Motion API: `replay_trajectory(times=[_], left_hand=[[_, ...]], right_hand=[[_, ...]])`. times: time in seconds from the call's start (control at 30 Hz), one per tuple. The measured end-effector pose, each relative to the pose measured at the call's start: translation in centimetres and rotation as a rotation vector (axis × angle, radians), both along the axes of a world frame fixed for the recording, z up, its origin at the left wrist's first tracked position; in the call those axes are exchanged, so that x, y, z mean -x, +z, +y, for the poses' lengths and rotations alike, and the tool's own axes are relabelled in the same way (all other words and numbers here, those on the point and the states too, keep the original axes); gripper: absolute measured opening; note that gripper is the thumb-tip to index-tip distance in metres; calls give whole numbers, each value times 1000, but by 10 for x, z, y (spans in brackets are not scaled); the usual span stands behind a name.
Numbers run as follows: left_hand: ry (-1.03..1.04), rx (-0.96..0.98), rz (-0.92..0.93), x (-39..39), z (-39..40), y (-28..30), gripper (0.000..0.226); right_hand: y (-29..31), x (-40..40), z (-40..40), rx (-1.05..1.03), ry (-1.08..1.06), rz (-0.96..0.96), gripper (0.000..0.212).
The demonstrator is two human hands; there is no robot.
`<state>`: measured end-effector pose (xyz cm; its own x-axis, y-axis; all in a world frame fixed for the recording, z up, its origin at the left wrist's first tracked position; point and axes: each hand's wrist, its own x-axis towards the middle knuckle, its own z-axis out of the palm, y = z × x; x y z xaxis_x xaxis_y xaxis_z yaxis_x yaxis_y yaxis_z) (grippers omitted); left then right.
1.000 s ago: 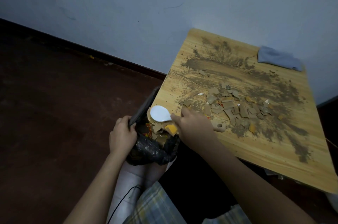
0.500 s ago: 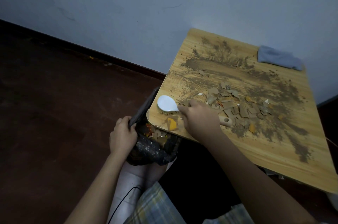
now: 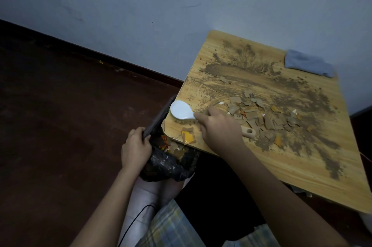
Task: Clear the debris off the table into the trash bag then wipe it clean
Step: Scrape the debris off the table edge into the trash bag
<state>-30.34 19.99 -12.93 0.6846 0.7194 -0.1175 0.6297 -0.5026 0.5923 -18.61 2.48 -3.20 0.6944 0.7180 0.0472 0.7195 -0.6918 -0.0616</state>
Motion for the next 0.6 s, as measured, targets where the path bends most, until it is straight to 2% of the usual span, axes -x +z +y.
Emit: replay_trajectory(times=[0.4,0.6], left_hand=[[0,-12,-18,-1,3,-1,14],[30,-12,-7,3,8,0,17]], right_hand=[[-4,-6,22,174,-13,-36,26],[-12,5,37,157,79,-41,27]])
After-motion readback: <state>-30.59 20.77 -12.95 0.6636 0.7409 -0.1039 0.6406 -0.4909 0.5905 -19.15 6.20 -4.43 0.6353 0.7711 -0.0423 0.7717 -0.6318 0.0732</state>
